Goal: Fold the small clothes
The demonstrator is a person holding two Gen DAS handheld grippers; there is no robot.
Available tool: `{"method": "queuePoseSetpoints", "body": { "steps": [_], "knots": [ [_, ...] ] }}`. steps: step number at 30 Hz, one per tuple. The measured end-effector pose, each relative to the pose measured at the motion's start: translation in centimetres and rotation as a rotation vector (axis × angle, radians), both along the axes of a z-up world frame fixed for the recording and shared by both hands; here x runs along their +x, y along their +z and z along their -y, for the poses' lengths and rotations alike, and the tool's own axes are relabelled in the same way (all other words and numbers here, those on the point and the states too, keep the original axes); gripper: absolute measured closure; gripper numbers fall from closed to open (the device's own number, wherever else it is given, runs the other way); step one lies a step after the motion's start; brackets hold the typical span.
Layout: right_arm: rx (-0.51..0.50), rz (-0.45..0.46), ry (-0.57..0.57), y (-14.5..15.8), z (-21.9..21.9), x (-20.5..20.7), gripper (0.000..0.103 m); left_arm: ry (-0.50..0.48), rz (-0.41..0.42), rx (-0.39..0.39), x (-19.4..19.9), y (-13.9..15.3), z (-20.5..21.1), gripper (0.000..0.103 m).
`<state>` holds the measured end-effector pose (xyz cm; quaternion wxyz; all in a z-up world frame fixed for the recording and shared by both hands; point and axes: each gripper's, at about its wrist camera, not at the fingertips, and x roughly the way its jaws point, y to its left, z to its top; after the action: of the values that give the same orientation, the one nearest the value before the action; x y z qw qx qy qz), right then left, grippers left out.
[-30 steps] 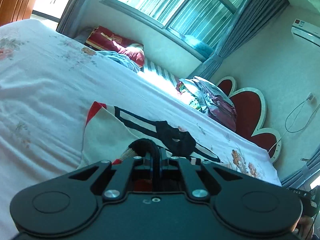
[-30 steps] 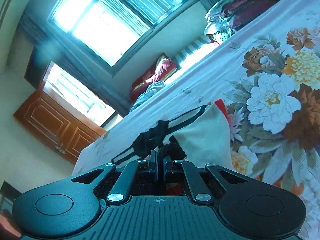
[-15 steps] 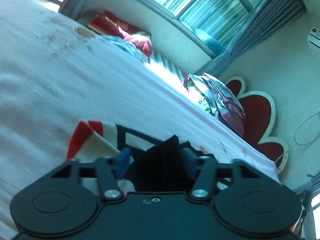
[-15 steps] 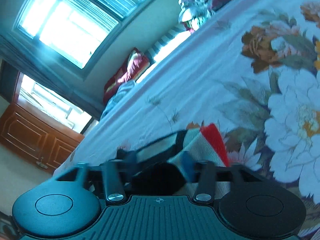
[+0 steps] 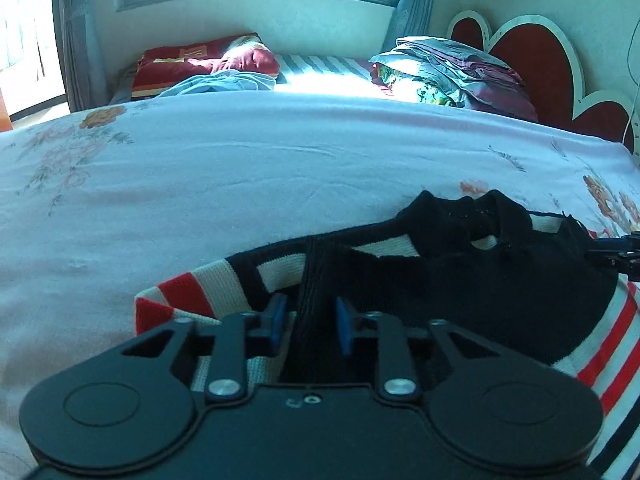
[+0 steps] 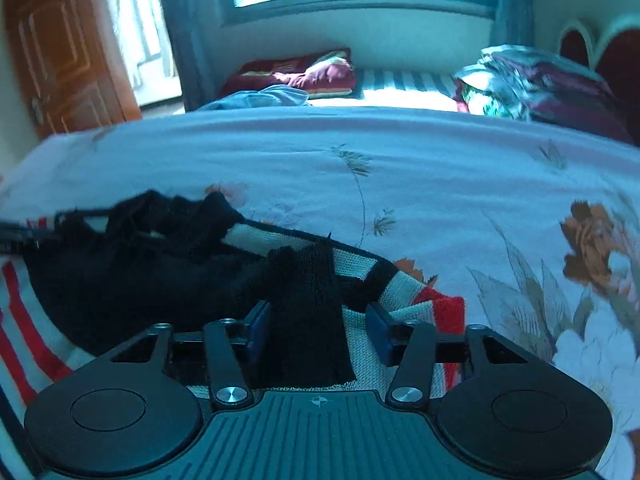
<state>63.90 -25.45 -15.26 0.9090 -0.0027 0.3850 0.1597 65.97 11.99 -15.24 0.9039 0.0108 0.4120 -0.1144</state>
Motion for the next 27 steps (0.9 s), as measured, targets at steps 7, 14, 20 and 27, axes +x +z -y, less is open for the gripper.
{"method": "queuePoseSetpoints", "body": {
  "steps": [7,14,20,27],
  "knots": [
    [-0.045,0.157,-0.064,1.0,0.4,-0.8,0.100,0.136,0.167,0.004,-1.1,2.2,-1.5,0.097],
    [-0.079,0.073,-0.116,-2.3,0.3,0.2,0.100,0.201,0.062,0.056,1.3,0.1,-1.0,0.096],
    [-0.084,0.128,-0.130,0.5,-0.1,-0.2,0.063,0.188,0.108,0.089,0.2,0.7,-0.4,0.039],
    [-0.036,0.098,0.099,1.3,-8.3,-1.5,0.061,-0.046,0.134,0.045,-2.4,2.4,8.0,0.041]
  ]
}}
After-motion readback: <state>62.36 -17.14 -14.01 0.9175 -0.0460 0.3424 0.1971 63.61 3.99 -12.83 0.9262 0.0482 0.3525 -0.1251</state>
